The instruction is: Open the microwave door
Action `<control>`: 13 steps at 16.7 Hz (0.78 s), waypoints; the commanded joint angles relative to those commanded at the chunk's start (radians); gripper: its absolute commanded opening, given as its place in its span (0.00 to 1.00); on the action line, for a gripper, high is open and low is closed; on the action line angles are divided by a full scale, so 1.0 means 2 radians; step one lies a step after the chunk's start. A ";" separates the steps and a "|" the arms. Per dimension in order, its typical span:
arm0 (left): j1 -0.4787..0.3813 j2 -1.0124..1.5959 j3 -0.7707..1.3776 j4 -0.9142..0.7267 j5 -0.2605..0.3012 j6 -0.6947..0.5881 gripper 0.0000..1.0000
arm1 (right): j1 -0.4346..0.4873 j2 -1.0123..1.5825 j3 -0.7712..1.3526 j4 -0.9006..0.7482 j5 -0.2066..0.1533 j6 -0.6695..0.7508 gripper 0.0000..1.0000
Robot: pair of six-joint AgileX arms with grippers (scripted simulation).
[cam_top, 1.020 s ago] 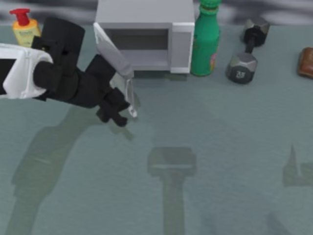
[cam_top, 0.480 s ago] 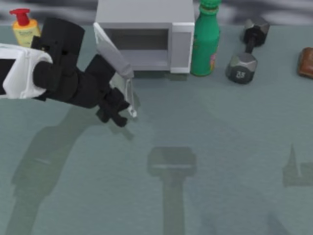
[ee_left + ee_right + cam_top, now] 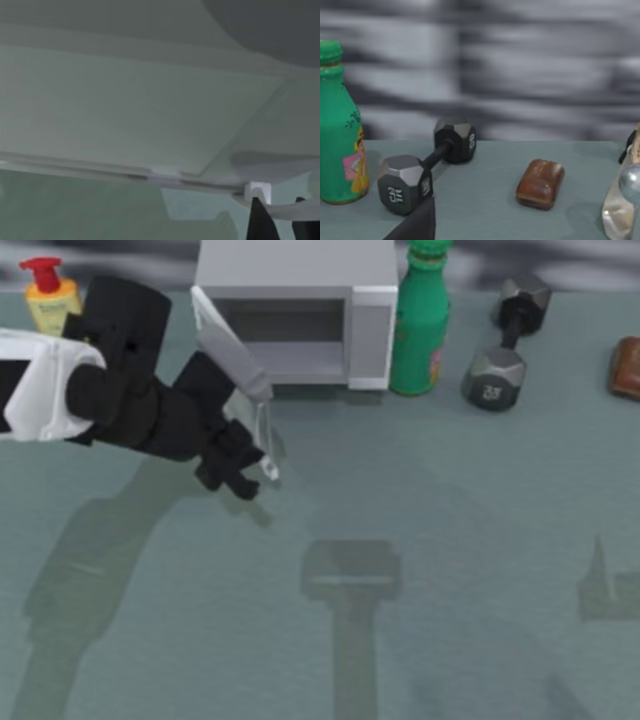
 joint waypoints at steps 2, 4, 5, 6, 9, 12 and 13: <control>0.006 0.000 0.002 -0.007 0.007 0.015 0.00 | 0.000 0.000 0.000 0.000 0.000 0.000 1.00; 0.012 -0.001 0.005 -0.012 0.015 0.028 0.00 | 0.000 0.000 0.000 0.000 0.000 0.000 1.00; 0.015 -0.001 0.006 -0.015 0.019 0.036 0.00 | 0.000 0.000 0.000 0.000 0.000 0.000 1.00; 0.019 -0.001 0.007 -0.019 0.022 0.043 0.00 | 0.000 0.000 0.000 0.000 0.000 0.000 1.00; 0.021 0.000 0.007 -0.023 0.025 0.049 0.00 | 0.000 0.000 0.000 0.000 0.000 0.000 1.00; 0.021 0.000 0.007 -0.023 0.025 0.049 0.00 | 0.000 0.000 0.000 0.000 0.000 0.000 1.00; 0.021 0.000 0.007 -0.023 0.025 0.049 0.00 | 0.000 0.000 0.000 0.000 0.000 0.000 1.00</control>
